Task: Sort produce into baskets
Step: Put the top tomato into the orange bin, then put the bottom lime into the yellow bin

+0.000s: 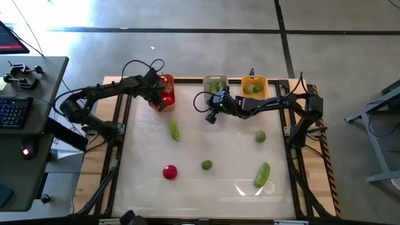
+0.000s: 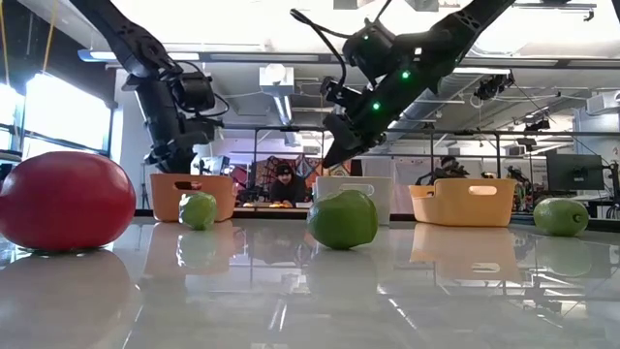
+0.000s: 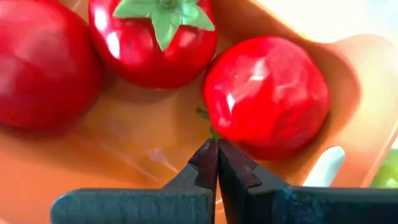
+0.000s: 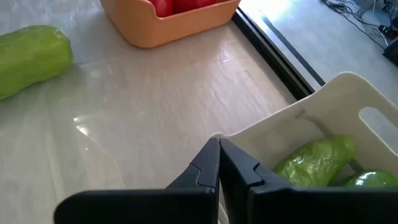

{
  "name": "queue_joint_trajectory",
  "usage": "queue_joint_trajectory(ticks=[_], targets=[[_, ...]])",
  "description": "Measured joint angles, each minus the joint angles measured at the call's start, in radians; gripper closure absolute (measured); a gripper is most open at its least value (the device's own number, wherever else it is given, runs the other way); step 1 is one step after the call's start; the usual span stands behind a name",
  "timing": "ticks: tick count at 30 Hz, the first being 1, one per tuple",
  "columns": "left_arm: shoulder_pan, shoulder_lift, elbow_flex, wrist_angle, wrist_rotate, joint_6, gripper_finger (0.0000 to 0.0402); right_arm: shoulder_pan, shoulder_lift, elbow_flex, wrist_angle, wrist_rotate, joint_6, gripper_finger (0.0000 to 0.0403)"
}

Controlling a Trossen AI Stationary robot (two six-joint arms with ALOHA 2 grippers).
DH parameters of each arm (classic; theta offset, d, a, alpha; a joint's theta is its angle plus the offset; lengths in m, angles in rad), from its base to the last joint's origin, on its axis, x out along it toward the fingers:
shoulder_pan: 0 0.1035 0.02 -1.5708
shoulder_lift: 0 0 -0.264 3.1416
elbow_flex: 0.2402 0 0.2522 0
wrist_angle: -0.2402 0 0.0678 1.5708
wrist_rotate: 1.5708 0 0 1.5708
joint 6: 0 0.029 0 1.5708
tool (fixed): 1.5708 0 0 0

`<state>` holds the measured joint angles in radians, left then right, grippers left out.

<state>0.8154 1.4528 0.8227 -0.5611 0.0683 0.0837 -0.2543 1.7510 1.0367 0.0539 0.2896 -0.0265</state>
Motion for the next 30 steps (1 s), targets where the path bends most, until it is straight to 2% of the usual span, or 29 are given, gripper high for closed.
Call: queue_joint_trajectory(ticks=[17,24,30], targets=[[0.002,-0.074,-0.011,0.07,-0.004,0.071,0.0401,0.028,-0.085,0.001,-0.119,-0.024,-0.001,0.0403],[0.002,-0.166,-0.113,0.269,0.0,0.048,0.0402,0.127,-0.085,0.001,-0.197,-0.098,0.004,0.0392],[-0.031,-0.283,-0.241,0.476,0.009,0.014,0.0401,0.247,-0.085,0.001,-0.246,-0.112,0.085,0.0332]])
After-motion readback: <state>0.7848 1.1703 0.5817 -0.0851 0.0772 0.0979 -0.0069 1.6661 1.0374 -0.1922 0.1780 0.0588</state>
